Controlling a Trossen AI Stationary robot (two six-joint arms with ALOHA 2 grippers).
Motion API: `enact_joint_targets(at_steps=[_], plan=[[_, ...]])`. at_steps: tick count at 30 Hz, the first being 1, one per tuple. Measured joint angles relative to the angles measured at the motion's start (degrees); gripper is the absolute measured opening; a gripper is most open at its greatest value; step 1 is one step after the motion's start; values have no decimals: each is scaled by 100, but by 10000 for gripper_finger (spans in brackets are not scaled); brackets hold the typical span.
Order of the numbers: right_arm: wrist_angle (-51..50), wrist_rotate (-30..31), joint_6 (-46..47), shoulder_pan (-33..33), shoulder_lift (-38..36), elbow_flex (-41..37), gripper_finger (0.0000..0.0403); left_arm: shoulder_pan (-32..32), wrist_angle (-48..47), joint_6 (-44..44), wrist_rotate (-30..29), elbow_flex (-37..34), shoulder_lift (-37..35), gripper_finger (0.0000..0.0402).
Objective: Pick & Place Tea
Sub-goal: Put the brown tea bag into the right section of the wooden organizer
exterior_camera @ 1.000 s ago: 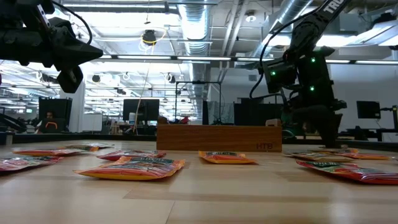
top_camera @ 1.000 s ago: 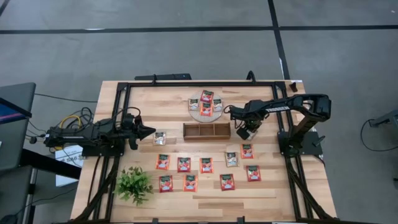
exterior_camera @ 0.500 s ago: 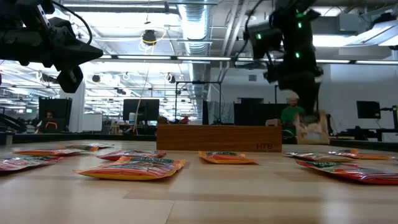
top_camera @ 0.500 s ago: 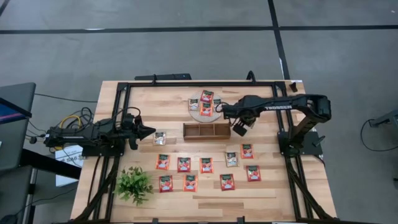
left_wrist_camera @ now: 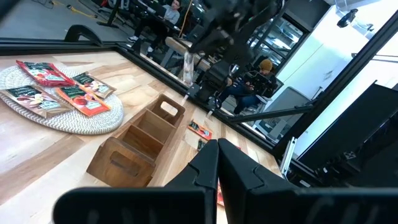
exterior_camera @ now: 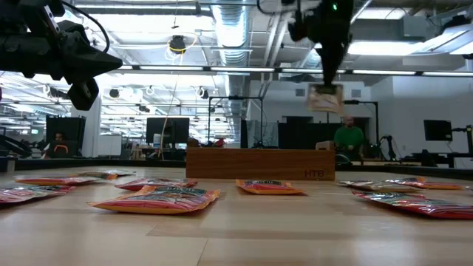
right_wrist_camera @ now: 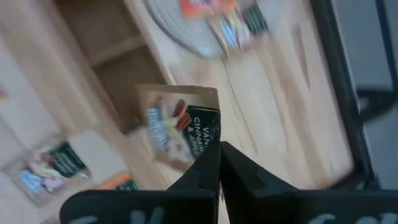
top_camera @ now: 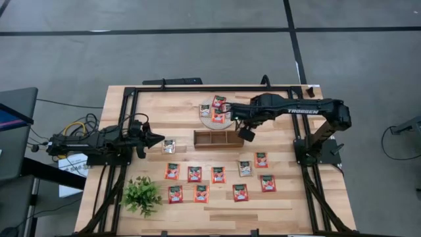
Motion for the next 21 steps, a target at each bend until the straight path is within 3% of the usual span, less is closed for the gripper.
enact_joint_targets(at_steps=[10, 21], plan=[[373, -24, -854, 358, 85, 161, 0, -1, 0, 229, 0, 0, -1, 0], [647, -17, -1311, 484, 801, 227, 0, 0, -2, 201, 10, 0, 27, 0]])
